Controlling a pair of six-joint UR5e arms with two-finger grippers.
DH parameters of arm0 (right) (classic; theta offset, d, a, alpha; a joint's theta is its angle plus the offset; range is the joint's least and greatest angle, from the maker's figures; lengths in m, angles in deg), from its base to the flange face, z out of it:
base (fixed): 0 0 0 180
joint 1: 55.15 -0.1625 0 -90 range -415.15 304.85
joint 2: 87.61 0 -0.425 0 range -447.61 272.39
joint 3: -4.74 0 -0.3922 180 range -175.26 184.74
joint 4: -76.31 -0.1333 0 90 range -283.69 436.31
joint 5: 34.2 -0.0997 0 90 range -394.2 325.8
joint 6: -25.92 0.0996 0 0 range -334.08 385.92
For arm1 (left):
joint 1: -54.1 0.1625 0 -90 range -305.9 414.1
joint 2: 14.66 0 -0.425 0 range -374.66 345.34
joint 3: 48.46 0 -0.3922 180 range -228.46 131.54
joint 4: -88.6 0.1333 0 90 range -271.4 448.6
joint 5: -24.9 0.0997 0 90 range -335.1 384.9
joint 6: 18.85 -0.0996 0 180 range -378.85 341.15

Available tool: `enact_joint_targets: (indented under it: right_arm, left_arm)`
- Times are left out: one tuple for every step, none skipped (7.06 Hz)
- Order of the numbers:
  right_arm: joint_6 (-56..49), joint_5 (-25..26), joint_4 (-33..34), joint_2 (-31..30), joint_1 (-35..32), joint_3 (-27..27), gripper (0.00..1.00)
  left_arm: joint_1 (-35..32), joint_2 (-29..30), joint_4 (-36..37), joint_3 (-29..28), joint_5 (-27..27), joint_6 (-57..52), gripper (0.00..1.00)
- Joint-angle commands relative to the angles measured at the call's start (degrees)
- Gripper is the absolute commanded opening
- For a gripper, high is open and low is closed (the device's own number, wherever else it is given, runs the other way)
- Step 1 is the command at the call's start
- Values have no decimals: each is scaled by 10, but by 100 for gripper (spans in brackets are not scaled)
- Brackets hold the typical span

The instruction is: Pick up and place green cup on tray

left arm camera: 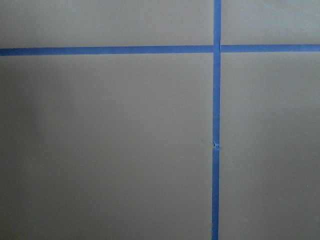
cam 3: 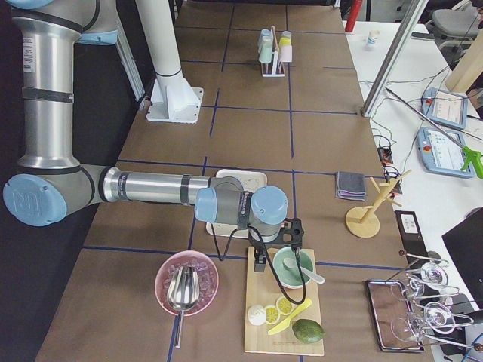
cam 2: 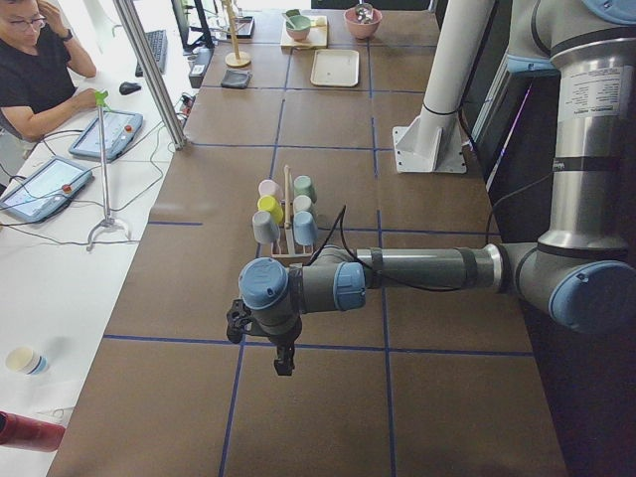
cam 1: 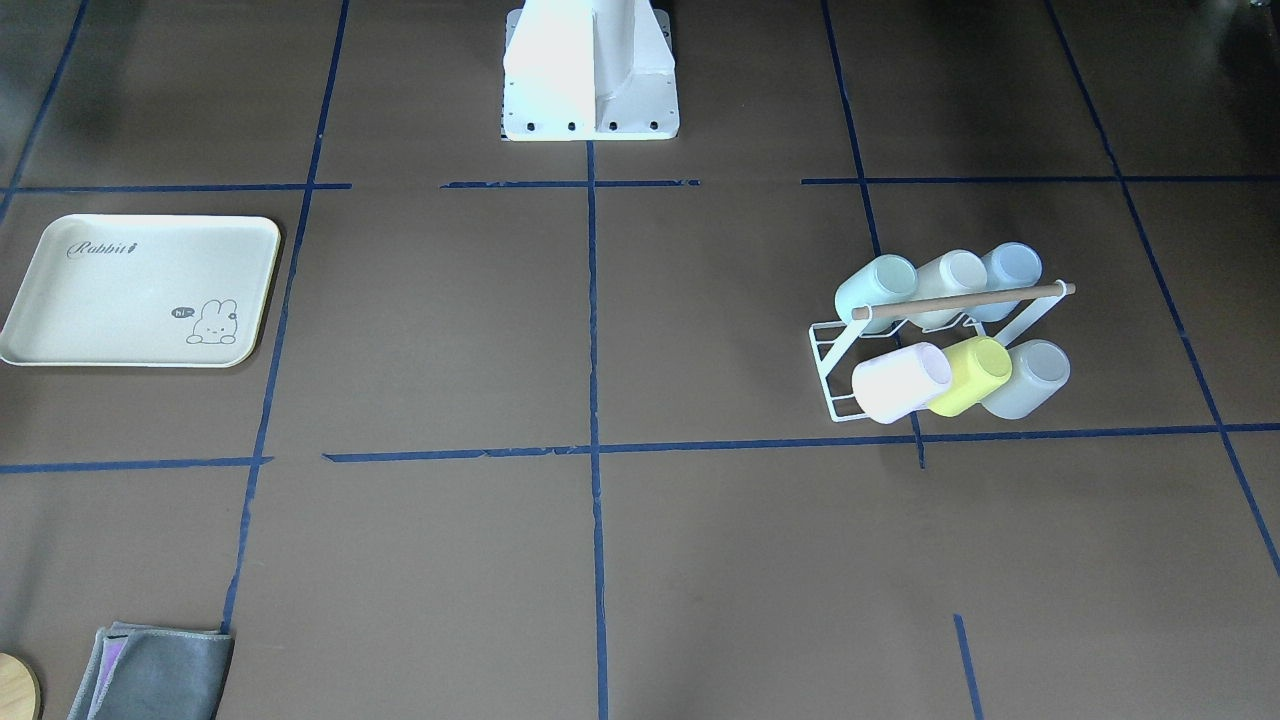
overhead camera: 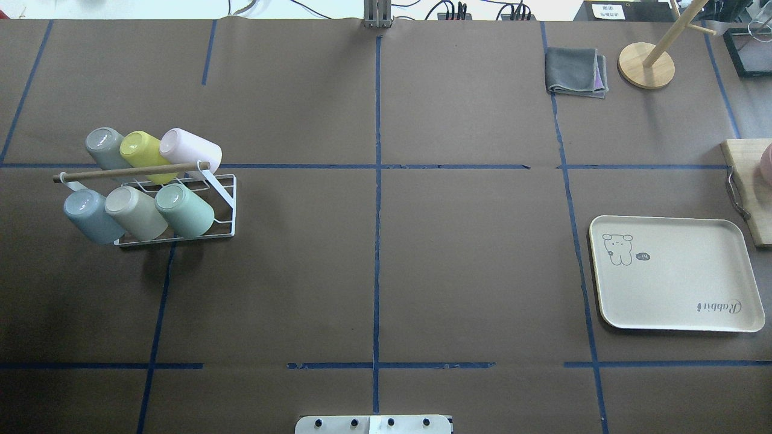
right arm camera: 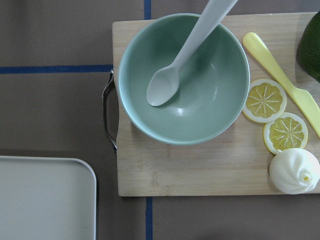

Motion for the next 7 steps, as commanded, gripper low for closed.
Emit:
enact_joint_targets:
  right_arm:
    - [0, -5, 0, 1, 0, 6, 100]
    - [0, -4, 1, 6, 0, 7, 100]
    - [2, -9, 0, 11, 0, 14, 100]
    - [2, -15, 0, 14, 0, 26, 100]
    - [-1, -11, -1, 7, 1, 28, 100]
    - [4, -11, -19, 6, 1, 35, 100]
    - [73, -16, -44, -12, 3, 41, 100]
  left_arm:
    - [-1, 0, -3, 5, 0, 1, 100]
    - [0, 0, -3, 5, 1, 1, 100]
    - [-1, 0, -3, 5, -1, 1, 100]
    - [-1, 0, -3, 5, -2, 1, 100]
    - [-1, 0, -3, 5, -2, 1, 100]
    - [0, 0, -4, 7, -3, 0, 100]
    - [-1, 0, -4, 9, -3, 1, 100]
